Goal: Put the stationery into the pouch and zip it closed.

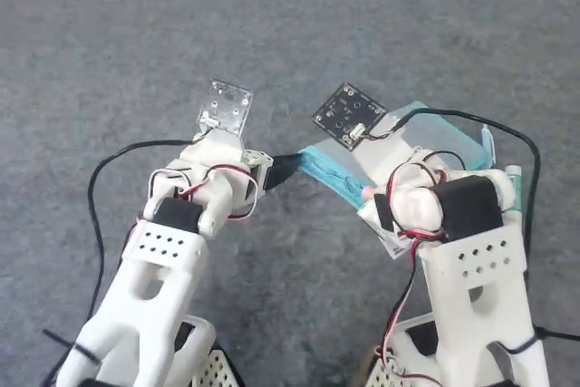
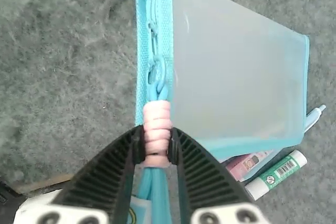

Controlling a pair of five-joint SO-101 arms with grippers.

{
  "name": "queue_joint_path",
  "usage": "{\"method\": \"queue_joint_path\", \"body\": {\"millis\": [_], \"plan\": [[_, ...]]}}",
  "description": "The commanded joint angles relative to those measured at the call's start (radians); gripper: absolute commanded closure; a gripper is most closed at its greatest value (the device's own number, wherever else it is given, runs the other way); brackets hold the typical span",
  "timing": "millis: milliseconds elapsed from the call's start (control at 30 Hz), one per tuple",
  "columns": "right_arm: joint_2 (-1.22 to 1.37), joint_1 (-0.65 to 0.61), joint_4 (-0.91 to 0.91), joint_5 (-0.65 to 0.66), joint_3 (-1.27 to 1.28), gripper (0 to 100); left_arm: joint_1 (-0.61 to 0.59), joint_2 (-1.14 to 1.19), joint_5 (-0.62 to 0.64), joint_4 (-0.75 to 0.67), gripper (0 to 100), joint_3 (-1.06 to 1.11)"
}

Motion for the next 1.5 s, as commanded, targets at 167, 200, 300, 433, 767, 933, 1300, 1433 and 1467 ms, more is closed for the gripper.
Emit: {"method": "queue_joint_path", "body": {"millis": [167,200,300,433,767,933,1300,1433,1467], "plan": [[-0.013,-0.035,-0.074,-0.074,-0.008,99.2,-0.028,-0.031,-0.008,0.114,66,-0.110],[0.004,-0.059,-0.084,-0.089,-0.011,99.2,-0.026,-0.057,-0.006,0.127,66,-0.110],[0.085,-0.133,-0.102,-0.127,-0.051,99.2,-0.026,-0.164,-0.006,0.150,66,-0.081],[0.203,-0.213,-0.094,-0.161,-0.183,99.2,-0.026,-0.295,-0.012,0.153,66,-0.005],[0.318,-0.254,0.041,-0.141,-0.446,99.2,-0.018,-0.442,-0.071,0.206,66,0.077],[0.292,-0.255,0.045,-0.138,-0.419,99.2,-0.025,-0.442,-0.072,0.192,66,0.081],[0.093,-0.257,0.044,-0.002,-0.252,99.2,-0.025,-0.359,-0.078,0.143,66,0.076],[0.056,-0.257,0.044,0.003,-0.218,99.2,-0.017,-0.336,-0.078,0.133,66,0.076],[0.056,-0.257,0.044,0.003,-0.215,99.2,-0.017,-0.336,-0.078,0.133,66,0.076]]}}
